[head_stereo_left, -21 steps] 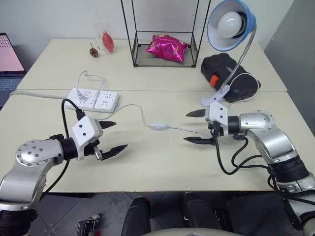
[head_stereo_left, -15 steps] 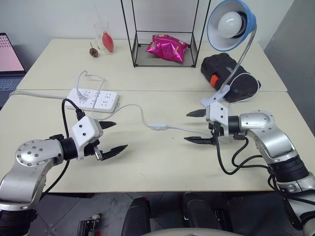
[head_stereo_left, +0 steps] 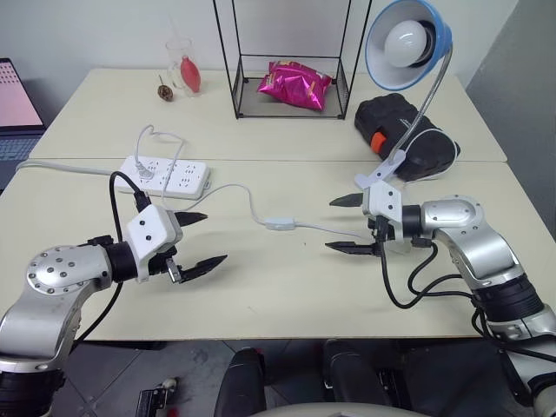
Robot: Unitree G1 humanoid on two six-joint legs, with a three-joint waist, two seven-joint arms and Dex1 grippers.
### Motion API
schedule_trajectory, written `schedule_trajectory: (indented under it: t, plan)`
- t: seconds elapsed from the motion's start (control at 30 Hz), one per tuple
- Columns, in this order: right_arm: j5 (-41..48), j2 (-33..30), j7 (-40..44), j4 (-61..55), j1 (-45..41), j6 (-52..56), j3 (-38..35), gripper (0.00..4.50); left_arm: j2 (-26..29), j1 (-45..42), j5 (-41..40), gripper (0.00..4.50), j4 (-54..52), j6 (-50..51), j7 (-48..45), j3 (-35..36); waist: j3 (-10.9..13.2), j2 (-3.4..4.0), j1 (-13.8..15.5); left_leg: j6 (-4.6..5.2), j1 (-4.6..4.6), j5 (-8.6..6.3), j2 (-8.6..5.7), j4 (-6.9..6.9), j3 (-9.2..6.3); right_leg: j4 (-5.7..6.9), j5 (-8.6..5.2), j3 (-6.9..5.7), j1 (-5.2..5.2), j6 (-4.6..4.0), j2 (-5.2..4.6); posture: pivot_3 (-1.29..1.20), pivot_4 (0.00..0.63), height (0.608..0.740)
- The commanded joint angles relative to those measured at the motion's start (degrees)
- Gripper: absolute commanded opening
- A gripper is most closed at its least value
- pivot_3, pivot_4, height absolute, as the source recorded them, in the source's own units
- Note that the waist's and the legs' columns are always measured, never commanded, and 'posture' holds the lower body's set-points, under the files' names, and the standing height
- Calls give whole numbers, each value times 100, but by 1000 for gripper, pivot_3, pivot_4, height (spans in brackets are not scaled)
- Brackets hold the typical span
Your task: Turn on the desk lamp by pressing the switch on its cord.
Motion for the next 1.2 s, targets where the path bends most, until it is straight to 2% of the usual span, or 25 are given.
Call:
schedule_trajectory:
  t: [0.03,0.27,0.4,0.53,0.73,0.93,1.13,1.2]
  plan:
    - [-141,34,-15,89,-307,-2,-27,4459,97,0,-11,4500,-150,-181,-52,171,0,0,0,0,0,0,0,0,0,0,0,0,0,0,0,0,150,740]
    - [-399,304,-64,649,-755,-288,75,4459,159,-55,63,4500,-28,-284,-124,139,1,1,-7,0,1,0,0,0,1,0,0,0,0,0,0,0,150,740]
    - [-449,644,-52,972,-1031,-105,176,4459,142,-43,111,4500,61,-400,-173,95,1,1,-13,0,1,0,0,-1,1,0,0,0,0,0,0,0,150,740]
    - [-680,971,-106,1400,-1303,185,454,4459,158,-77,178,4500,149,-491,-206,1,1,1,-13,0,1,0,1,-1,0,1,1,0,-1,-2,0,0,150,740]
    - [-1001,1424,-41,2263,-1625,69,811,4459,126,-149,257,4500,246,-594,-262,-103,2,3,-16,0,1,0,1,-1,1,1,1,-1,-1,-3,0,0,150,740]
    - [-1158,1834,-41,3087,-1921,-283,867,4459,99,-48,341,4500,259,-710,-270,-148,3,5,-18,0,0,0,1,-1,2,1,4,0,-2,-8,0,0,150,740]
    - [-1167,1975,115,3363,-2018,-387,832,4459,97,49,336,4500,235,-730,-258,-129,3,5,-18,0,0,0,1,-2,0,3,4,-2,-3,-8,1,0,150,740]
    - [-1177,2004,119,3442,-2035,-418,819,4107,92,66,326,4500,228,-734,-259,-125,3,5,-18,0,0,0,1,-2,0,2,4,-1,-3,-8,0,0,150,740]
